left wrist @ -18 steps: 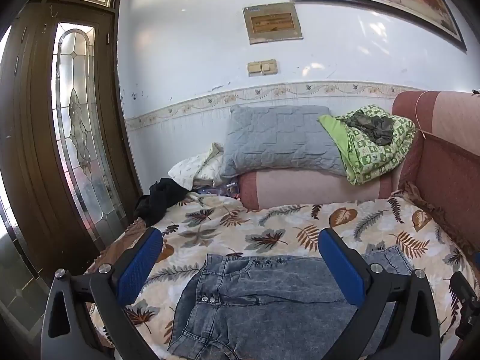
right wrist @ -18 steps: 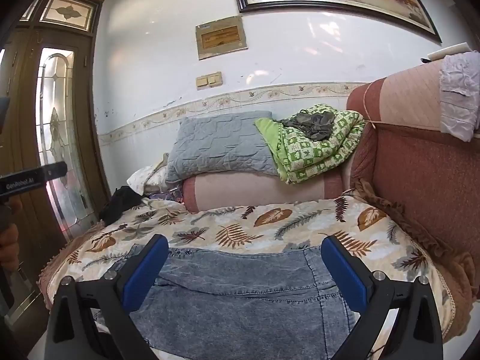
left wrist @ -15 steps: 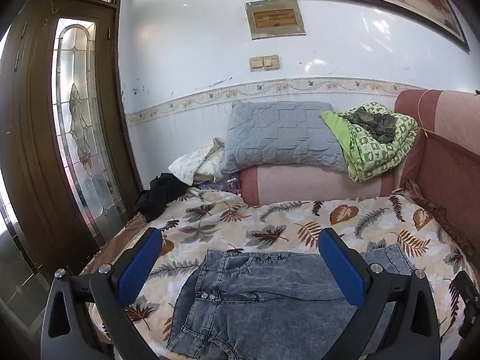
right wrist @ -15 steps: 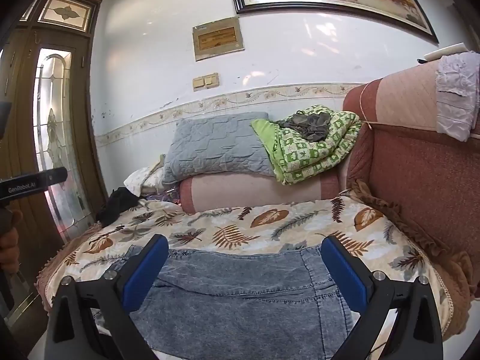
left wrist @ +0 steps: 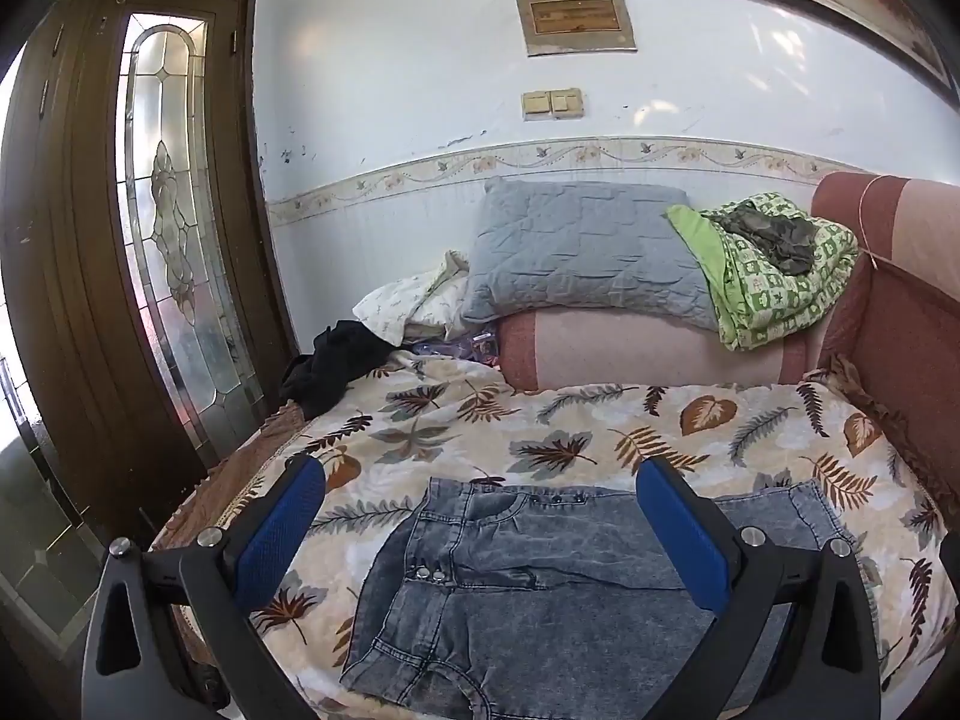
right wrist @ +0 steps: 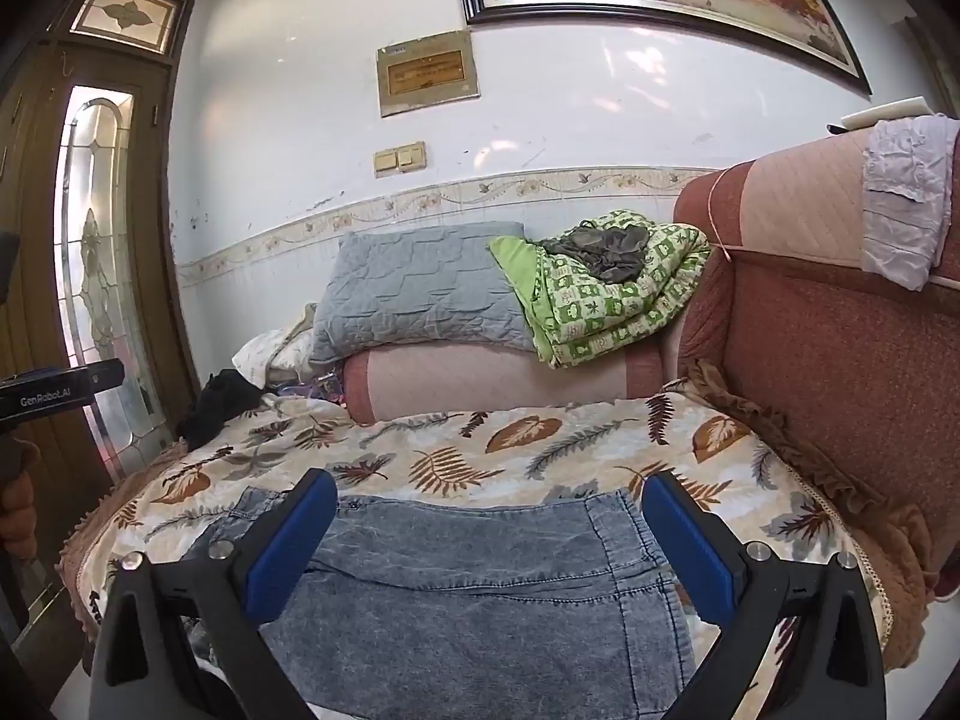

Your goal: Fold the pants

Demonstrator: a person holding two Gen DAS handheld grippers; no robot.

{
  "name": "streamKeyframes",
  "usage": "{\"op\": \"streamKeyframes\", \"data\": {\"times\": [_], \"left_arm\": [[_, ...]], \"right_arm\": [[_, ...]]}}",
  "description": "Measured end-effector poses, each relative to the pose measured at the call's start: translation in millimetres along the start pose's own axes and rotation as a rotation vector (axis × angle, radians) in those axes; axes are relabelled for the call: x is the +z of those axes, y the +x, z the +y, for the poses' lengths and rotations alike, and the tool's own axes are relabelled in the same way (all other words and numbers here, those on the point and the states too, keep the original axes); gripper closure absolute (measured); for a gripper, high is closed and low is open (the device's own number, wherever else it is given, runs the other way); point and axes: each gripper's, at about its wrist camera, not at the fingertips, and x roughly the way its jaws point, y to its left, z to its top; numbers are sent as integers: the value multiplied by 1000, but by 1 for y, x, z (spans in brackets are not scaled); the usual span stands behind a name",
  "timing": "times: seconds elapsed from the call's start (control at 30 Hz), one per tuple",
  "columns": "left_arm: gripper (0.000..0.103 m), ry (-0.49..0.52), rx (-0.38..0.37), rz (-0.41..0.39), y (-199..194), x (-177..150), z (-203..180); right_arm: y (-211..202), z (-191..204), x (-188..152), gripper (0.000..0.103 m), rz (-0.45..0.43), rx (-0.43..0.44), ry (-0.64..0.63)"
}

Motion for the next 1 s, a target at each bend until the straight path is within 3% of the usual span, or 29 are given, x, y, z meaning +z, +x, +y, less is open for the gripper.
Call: {"op": "streamKeyframes", "data": {"times": [1.0], "left_arm": [[0, -26, 33, 35, 15, -13, 18]], "right_arm": [[21, 18, -3, 0, 67, 9, -35]]}}
